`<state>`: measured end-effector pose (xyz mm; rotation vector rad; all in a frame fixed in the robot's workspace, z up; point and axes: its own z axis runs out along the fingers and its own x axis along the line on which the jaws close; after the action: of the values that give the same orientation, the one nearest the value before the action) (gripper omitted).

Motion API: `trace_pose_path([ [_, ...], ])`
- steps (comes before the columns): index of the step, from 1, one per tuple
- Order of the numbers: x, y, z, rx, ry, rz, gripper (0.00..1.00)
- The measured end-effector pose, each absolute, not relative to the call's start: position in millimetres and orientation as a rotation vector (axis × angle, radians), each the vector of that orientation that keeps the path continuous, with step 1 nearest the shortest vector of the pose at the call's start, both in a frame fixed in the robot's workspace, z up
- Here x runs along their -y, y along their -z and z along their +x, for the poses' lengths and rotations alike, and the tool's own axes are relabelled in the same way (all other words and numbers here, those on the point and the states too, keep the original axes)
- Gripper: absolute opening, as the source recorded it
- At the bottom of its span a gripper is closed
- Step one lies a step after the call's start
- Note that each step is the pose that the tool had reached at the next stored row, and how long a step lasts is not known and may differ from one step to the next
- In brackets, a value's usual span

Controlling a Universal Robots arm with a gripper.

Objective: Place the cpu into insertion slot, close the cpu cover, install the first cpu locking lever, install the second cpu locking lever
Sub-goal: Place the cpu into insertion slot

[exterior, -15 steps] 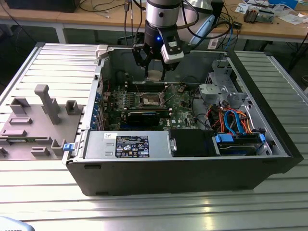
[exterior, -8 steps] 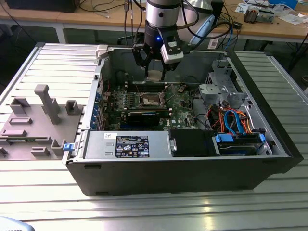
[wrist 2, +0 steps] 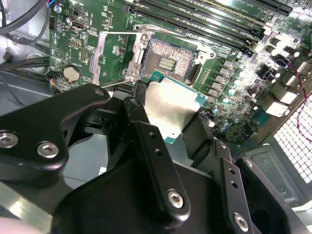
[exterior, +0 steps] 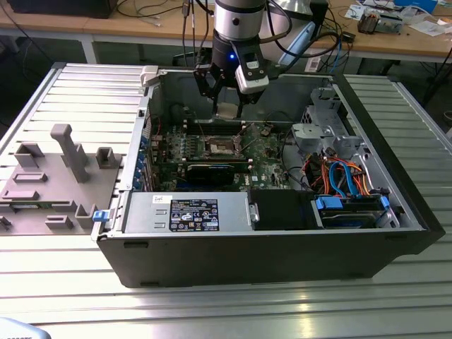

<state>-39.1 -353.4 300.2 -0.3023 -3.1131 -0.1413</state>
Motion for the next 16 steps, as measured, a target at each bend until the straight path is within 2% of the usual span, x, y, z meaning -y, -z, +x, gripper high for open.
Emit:
trace_pose_path([
  [16, 353.4, -299.9, -39.1, 3.110, 0.142, -0.344, 0.55],
])
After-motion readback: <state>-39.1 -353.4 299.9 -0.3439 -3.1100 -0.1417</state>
